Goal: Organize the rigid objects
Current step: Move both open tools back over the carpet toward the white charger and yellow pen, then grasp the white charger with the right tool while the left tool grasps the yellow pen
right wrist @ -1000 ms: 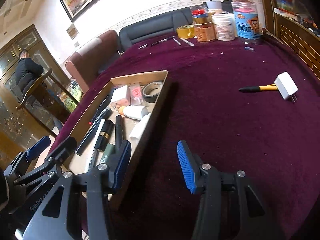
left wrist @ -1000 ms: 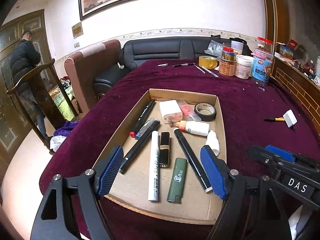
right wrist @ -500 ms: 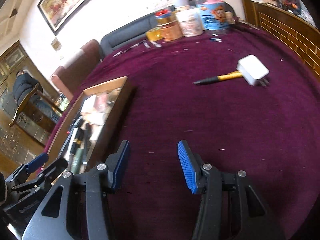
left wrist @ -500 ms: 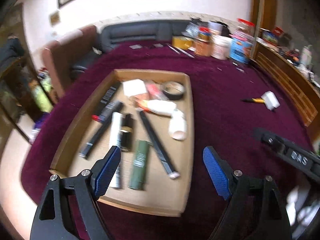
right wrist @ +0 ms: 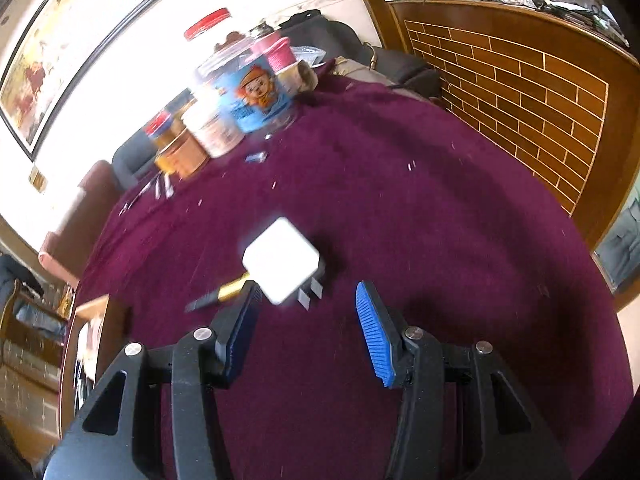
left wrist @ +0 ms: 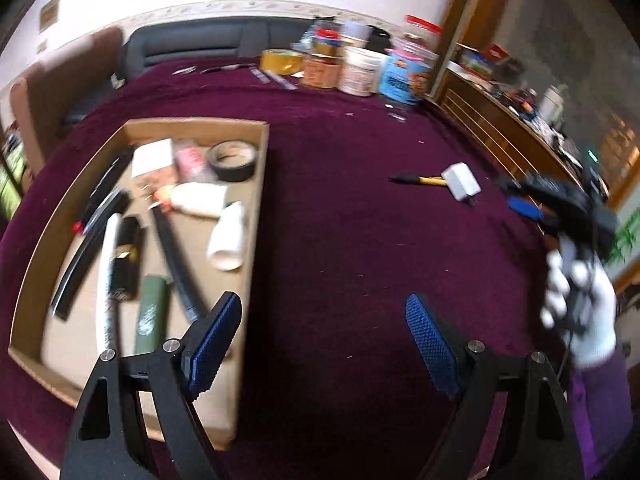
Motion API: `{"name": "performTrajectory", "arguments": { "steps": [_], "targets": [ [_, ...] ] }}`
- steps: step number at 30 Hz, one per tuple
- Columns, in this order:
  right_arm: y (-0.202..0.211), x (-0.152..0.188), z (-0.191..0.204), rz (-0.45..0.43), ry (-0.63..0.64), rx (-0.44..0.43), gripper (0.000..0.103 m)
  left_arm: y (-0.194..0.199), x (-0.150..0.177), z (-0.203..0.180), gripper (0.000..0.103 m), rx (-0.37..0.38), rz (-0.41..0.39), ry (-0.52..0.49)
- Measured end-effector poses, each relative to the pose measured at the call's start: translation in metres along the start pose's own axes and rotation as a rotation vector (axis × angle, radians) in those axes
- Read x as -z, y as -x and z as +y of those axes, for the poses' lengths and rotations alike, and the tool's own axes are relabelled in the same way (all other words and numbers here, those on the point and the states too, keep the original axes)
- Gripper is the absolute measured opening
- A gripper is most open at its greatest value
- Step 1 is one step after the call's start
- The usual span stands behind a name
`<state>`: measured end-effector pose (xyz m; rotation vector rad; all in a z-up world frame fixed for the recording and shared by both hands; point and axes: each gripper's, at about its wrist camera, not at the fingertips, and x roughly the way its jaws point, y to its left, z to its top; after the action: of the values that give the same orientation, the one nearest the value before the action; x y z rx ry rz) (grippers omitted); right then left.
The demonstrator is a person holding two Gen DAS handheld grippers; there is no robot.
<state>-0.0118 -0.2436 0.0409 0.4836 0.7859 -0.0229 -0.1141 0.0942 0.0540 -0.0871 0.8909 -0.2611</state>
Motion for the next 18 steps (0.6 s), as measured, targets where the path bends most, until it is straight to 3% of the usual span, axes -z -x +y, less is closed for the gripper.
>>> {"name": "performTrajectory", "arguments": {
  "steps": [5, 9, 10, 12, 15, 16, 18],
  "targets": [
    [-0.038, -0.023, 0.006, 0.024, 0.046, 0.027, 0.048, -0.009, -0.006, -0.022, 0.080, 0.016, 0.028, -0.072],
    [-0.055, -0.024, 0.012, 0.063, 0.103, -0.017, 0.048, -0.018, -0.016, -0.029, 0.080, 0.024, 0.052, -0.080],
    [-0.057, -0.021, 0.014, 0.074, 0.118, -0.036, 0.050, -0.022, -0.021, -0.030, 0.080, 0.040, 0.065, -0.071],
    [-0.061, -0.016, 0.017, 0.089, 0.147, -0.046, 0.067, -0.029, -0.031, -0.033, 0.080, 0.057, 0.078, -0.063],
    [-0.069, -0.010, 0.027, 0.118, 0.203, -0.033, 0.070, -0.042, -0.051, -0.045, 0.080, 0.059, 0.084, -0.092],
    [-0.070, -0.006, 0.031, 0.120, 0.228, -0.020, 0.070, -0.048, -0.058, -0.051, 0.080, 0.058, 0.086, -0.115],
    [-0.068, -0.006, 0.032, 0.112, 0.241, 0.007, 0.051, -0.062, -0.069, -0.065, 0.080, 0.042, 0.087, -0.164]
  ]
}}
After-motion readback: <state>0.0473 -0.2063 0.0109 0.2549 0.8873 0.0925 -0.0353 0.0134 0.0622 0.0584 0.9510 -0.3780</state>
